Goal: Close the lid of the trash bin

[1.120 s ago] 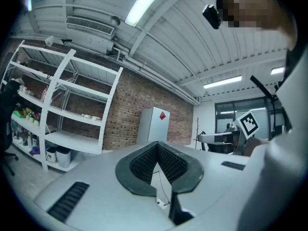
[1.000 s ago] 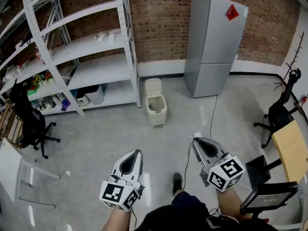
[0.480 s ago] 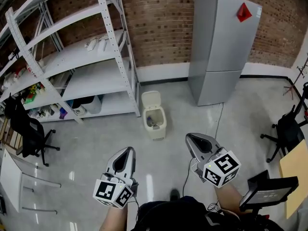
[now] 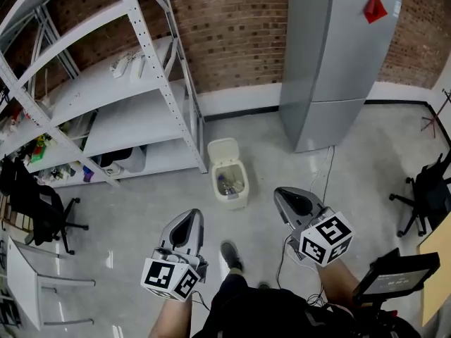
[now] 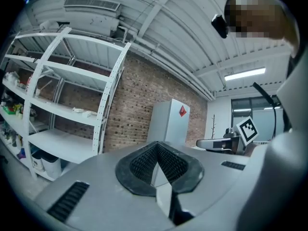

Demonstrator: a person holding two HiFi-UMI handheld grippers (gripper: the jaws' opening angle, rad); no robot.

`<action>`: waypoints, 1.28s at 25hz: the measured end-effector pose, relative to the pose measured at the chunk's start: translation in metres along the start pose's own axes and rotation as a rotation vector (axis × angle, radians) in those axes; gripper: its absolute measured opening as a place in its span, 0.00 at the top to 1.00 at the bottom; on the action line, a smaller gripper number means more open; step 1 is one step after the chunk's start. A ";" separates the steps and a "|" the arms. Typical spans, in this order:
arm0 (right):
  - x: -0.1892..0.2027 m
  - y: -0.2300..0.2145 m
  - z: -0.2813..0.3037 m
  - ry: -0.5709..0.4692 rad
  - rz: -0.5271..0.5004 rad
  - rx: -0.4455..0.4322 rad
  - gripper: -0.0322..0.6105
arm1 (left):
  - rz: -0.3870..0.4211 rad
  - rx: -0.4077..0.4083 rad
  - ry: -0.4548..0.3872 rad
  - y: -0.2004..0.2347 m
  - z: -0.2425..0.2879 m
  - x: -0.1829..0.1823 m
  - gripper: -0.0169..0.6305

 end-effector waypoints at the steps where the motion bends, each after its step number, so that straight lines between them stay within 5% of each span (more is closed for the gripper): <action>1: -0.002 -0.005 0.013 0.002 -0.007 0.009 0.94 | -0.002 0.010 -0.005 0.011 0.012 -0.001 0.98; 14: -0.033 -0.058 0.195 0.024 0.003 0.078 0.94 | -0.040 0.074 0.020 0.169 0.153 -0.024 0.98; 32: -0.031 -0.205 0.357 0.105 0.047 -0.059 0.94 | -0.076 -0.040 0.113 0.231 0.331 -0.011 0.98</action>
Point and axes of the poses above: the fingertips, and each gripper's own axes: z forward along the fingers, y to its left, x out of its underside, the point moved 10 cm from there along -z, backward along the fingers, and after that the axes turned 3 degrees about -y, right-handed, at the moved point
